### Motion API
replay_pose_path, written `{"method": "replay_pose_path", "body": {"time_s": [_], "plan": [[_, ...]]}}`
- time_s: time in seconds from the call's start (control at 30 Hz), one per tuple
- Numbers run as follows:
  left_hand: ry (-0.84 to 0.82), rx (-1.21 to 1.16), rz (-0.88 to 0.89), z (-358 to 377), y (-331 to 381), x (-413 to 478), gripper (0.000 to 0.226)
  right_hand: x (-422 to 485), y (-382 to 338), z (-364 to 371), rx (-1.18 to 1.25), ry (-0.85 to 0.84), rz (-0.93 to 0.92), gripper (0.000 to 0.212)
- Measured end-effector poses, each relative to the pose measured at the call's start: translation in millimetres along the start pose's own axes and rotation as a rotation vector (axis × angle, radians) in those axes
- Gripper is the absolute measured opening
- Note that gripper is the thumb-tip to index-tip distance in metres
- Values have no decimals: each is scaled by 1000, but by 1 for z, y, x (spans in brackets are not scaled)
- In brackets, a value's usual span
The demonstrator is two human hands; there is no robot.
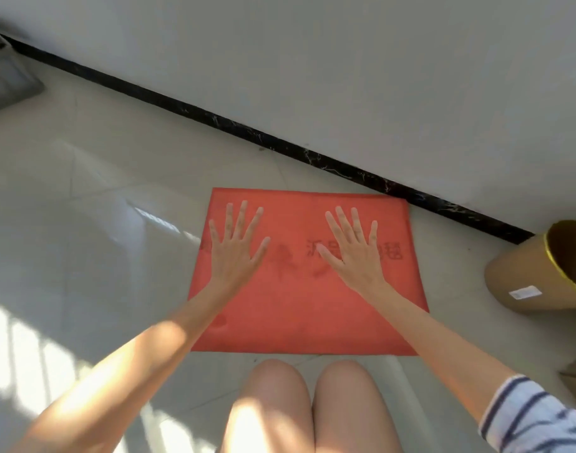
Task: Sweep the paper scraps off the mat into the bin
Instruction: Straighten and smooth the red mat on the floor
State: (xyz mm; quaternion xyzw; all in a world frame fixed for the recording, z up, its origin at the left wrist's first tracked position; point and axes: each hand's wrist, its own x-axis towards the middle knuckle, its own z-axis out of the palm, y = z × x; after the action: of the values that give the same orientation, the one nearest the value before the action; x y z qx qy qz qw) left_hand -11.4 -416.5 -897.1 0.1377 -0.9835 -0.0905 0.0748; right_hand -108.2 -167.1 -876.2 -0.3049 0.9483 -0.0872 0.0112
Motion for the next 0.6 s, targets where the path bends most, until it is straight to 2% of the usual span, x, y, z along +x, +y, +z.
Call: {"method": "replay_pose_path", "body": {"time_s": [0.27, 0.5, 0.6], "plan": [[-72, 10, -67, 153, -50, -45, 63, -27, 28, 156, -41, -70, 21, 72], [-184, -26, -31, 215, -54, -97, 64, -85, 26, 236, -45, -275, 42, 73], [-194, -41, -18, 232, -46, -102, 64, -92, 28, 263, -26, -306, 58, 75]]}}
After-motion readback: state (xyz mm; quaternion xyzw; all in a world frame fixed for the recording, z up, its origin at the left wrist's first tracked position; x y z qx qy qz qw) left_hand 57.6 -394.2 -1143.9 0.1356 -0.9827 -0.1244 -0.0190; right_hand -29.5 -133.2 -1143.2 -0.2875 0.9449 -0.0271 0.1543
